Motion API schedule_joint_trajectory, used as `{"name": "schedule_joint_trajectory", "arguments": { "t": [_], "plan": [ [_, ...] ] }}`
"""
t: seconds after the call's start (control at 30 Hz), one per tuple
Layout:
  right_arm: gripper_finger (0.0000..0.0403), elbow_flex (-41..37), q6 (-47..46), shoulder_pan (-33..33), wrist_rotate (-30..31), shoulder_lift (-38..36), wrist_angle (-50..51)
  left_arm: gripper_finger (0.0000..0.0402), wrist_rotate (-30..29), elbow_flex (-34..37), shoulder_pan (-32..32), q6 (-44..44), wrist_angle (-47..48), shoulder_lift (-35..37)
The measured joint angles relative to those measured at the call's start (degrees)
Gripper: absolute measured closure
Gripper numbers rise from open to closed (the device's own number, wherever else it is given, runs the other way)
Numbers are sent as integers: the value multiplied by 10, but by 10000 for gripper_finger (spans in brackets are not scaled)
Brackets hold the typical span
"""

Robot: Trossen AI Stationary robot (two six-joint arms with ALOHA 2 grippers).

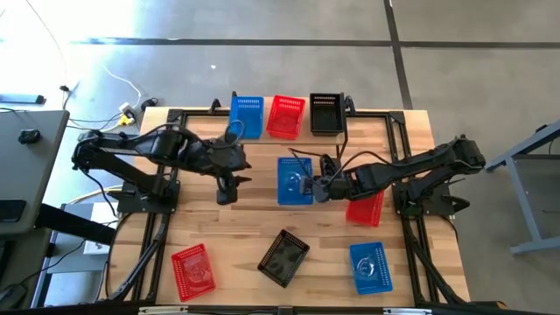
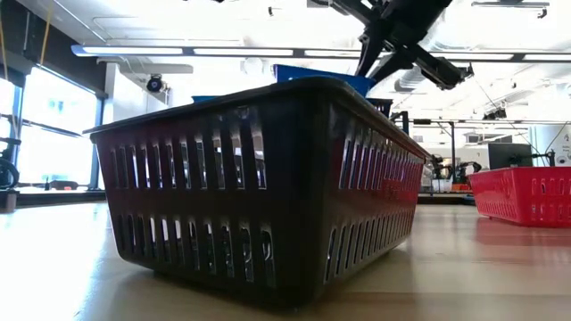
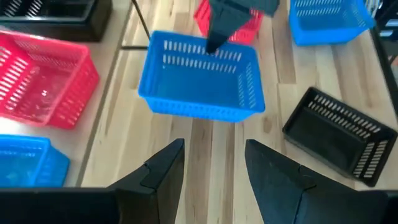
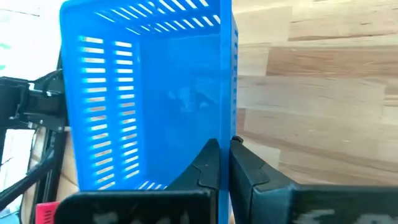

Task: Stack baskets on shelf by color
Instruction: Stack the top blue bin on top of the other blue bin on the shelf

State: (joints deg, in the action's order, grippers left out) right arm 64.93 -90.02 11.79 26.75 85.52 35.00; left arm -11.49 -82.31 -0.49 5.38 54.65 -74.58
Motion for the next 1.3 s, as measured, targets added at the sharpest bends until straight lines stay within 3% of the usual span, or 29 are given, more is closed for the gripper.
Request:
{"name": "schedule_joint_trajectory", "arguments": {
  "t": [0.53,0.8,1.3],
  "plan": [
    [403,0,1,-5,31,1,-18,241,-20,-1,-62,-39,-69,-82],
    [403,0,13,-5,44,1,-55,241,-79,-1,-87,-61,-99,-124],
    [403,-1,35,-9,45,1,-100,241,-111,0,-94,-76,-104,-176]
  ]
}}
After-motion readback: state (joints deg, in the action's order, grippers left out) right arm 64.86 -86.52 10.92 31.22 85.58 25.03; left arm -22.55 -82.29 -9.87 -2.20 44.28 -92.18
